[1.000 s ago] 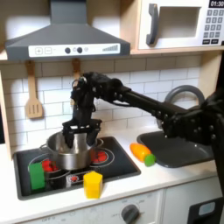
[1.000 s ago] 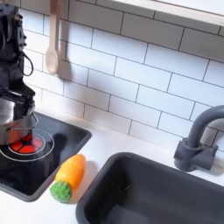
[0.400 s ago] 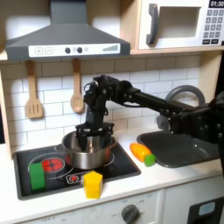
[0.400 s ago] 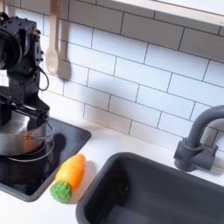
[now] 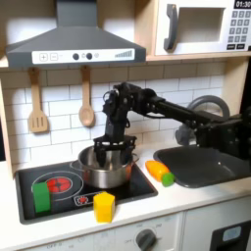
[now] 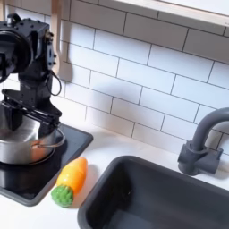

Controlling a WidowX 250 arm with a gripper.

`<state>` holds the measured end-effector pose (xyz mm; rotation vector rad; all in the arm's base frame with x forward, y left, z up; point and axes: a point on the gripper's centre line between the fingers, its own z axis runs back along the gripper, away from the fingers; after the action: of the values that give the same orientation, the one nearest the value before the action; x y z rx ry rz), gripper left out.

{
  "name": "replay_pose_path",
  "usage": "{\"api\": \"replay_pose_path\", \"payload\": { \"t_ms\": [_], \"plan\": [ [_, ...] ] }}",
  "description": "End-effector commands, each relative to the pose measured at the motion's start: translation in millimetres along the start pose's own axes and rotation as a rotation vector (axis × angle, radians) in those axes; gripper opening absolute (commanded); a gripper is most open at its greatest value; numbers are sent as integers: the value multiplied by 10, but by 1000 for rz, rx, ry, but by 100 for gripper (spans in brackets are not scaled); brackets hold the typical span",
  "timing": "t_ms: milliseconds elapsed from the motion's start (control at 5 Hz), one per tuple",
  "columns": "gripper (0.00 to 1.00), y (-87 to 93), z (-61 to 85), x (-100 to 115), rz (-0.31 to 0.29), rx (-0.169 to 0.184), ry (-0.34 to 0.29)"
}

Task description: Slide pot right

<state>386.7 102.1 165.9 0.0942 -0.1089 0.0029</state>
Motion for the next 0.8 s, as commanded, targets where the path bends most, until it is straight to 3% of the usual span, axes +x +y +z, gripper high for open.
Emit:
{"api": "replay_pose_path", "payload": {
  "t_ms": [0, 400, 600],
  "plan": [
    [100, -234, 70, -36, -48, -8, -13],
    [100, -316, 159, -95, -60, 2, -33],
    [100, -277, 311, -130, -36, 21, -76]
  ]
}}
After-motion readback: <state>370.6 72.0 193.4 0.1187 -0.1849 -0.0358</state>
